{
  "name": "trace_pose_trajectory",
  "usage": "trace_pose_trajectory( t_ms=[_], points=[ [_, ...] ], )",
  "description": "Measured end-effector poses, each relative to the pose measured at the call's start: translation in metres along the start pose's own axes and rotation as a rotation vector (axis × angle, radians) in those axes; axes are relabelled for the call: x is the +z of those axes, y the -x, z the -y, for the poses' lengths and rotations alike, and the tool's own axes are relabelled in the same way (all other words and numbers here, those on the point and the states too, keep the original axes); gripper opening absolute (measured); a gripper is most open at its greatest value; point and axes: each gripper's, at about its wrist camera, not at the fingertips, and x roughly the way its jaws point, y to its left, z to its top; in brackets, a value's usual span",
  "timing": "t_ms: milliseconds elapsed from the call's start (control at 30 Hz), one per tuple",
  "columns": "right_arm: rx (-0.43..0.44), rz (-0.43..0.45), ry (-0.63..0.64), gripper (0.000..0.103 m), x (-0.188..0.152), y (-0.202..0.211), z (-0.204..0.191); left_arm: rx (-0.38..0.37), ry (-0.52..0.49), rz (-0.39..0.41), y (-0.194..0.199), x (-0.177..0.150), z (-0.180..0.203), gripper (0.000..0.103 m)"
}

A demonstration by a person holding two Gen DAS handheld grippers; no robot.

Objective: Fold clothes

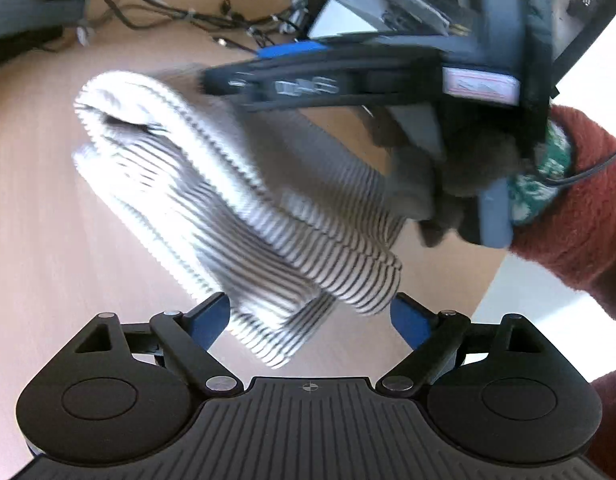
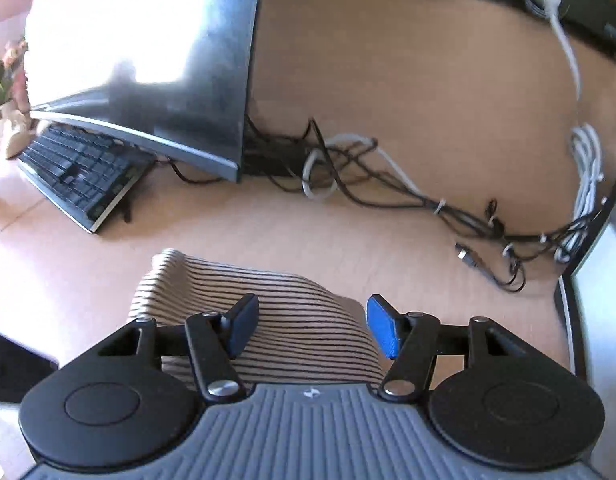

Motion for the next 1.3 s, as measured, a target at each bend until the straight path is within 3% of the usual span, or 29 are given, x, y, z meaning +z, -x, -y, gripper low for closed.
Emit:
trace_pose_trajectory(
  t_ms=[133,300,367,533,600,667,733,867,933,1000,1033,1100,1167,1233,1300],
  points=[
    [-0.012,0.035,-0.073,0.061,-0.014,0.040,0.012,0.047,0.007,0.088,0.042,0.006,-0.017,0.091],
    [-0.018,0.023,-0.117,0.061,-0.045,0.079,0.008,0.077,0.022,0.218,0.071,0.035,-0.031,0.084],
    [-0.019,0.017,-0.131,0.061,-0.056,0.092,0.005,0.063,0.008,0.250,0.070,0.049,-0.027,0.080],
    [0.070,-0.044,-0.153,0.060,-0.077,0.094,-0.031,0.108,-0.128,0.205,0.029,0.064,-0.007,0.076],
    [0.078,-0.092,-0.111,0.060,-0.087,0.081,-0.051,0.116,-0.112,0.178,0.019,0.061,-0.014,0.073],
    [0.028,-0.131,-0.046,0.060,-0.096,0.067,-0.067,0.121,-0.084,0.150,0.010,0.057,-0.023,0.072],
    [-0.001,-0.102,0.037,0.060,-0.095,0.075,-0.077,0.127,-0.056,0.122,0.001,0.052,-0.033,0.072],
    [-0.063,-0.044,0.236,0.071,-0.095,0.091,-0.089,0.117,0.004,0.192,0.032,0.037,-0.042,0.083],
    [-0.081,-0.054,0.315,0.072,-0.100,0.089,-0.091,0.094,0.073,0.197,0.041,0.028,-0.053,0.083],
    [-0.073,-0.081,0.355,0.071,-0.104,0.078,-0.093,0.062,0.095,0.172,0.039,0.018,-0.056,0.076],
    [-0.065,-0.079,0.382,0.069,-0.104,0.077,-0.095,0.046,0.102,0.157,0.036,0.013,-0.056,0.074],
    [-0.046,-0.072,0.402,0.029,-0.100,0.076,-0.095,0.040,0.086,0.117,0.026,0.005,-0.054,0.064],
    [-0.022,-0.051,0.353,0.014,-0.089,0.079,-0.087,0.018,0.095,0.087,0.014,-0.003,-0.054,0.060],
    [0.018,-0.027,0.229,0.012,-0.073,0.084,-0.071,-0.007,0.128,0.081,0.006,-0.008,-0.057,0.059],
    [0.109,0.005,0.025,0.011,-0.049,0.092,-0.050,-0.034,0.144,0.081,-0.001,-0.009,-0.058,0.059]
  ],
)
